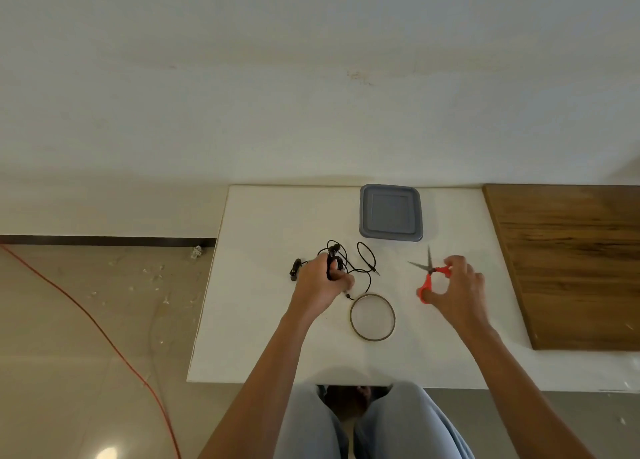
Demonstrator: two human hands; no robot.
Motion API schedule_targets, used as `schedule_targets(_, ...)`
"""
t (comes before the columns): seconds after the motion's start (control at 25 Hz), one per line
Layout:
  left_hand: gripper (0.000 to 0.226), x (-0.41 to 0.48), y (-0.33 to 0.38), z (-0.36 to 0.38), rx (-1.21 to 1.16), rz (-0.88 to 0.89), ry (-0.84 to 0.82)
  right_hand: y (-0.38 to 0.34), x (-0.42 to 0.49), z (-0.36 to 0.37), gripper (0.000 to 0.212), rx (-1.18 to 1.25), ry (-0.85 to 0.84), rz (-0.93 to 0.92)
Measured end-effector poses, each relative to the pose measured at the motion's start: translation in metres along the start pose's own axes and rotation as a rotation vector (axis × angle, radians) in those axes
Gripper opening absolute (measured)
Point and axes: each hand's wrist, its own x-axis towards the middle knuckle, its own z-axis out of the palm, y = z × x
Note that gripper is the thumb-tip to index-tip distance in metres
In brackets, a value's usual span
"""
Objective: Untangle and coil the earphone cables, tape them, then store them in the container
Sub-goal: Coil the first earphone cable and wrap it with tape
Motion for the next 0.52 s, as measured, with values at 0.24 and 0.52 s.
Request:
schedule_targets(0.24, 0.039, -0.005, 0.024, -0.015, -0.286, 0.010, 0.044, -0.016, 0.012, -0.019, 0.028, -0.320, -0.148, 0.319)
schedule_targets(0.52, 0.041, -0.002, 0.038, -0.021, -0.378, 0.016, 0.020, -0.029, 0.006, -0.006, 0.008, -0.281, -0.124, 0.209)
